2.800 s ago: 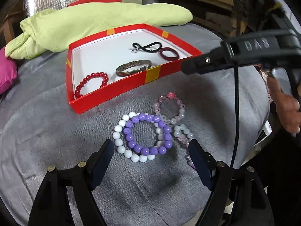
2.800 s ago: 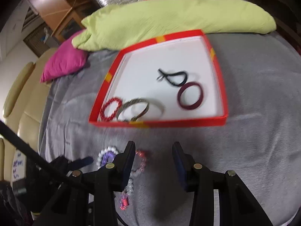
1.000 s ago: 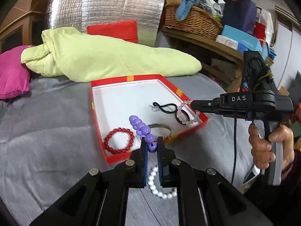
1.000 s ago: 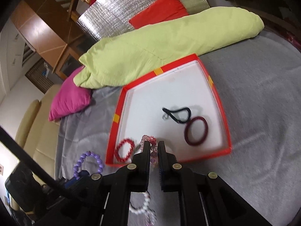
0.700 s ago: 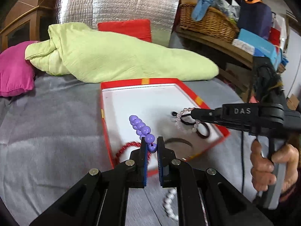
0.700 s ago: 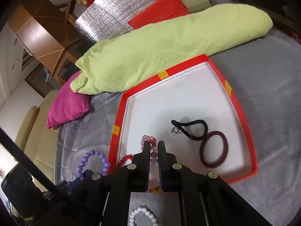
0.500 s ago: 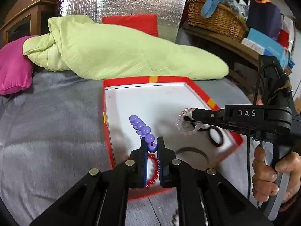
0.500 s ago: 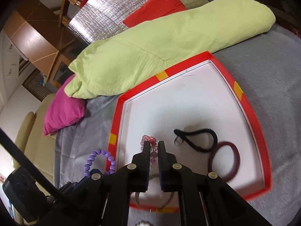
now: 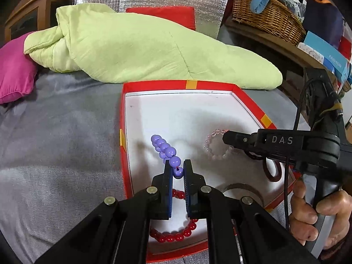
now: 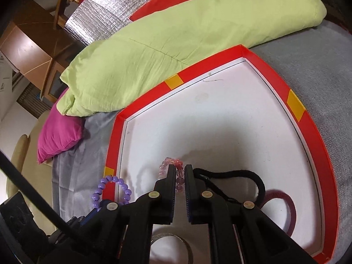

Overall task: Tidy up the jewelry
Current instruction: 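Carry the purple bracelet with the left gripper while the right carries the pink bracelet into the red box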

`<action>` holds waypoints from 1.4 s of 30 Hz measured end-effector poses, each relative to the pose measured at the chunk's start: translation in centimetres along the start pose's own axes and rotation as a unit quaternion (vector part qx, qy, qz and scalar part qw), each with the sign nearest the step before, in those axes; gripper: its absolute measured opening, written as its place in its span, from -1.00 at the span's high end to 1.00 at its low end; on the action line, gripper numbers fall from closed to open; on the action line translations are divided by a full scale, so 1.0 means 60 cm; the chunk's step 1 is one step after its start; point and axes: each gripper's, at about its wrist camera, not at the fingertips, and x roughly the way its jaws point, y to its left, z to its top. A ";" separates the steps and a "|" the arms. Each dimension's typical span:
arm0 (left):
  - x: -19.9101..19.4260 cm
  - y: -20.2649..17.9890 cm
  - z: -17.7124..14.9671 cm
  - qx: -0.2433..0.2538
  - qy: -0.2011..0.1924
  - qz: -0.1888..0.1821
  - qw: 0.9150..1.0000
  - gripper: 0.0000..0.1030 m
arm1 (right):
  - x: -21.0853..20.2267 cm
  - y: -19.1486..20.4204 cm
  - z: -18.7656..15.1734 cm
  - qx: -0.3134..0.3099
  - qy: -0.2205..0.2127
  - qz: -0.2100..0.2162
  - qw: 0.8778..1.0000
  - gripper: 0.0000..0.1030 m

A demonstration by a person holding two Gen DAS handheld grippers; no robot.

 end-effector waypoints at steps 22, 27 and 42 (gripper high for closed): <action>-0.002 -0.018 -0.002 0.021 -0.003 0.042 0.999 0.81 | -0.010 -0.007 -0.008 0.000 -0.007 -0.004 1.000 0.82; -0.001 -0.020 -0.001 0.024 -0.002 0.050 0.998 0.81 | -0.009 -0.007 -0.008 0.001 -0.006 -0.004 1.000 0.82; 0.001 -0.028 -0.002 0.035 0.005 0.064 0.997 0.81 | -0.010 -0.007 -0.013 0.003 -0.003 -0.004 1.000 0.77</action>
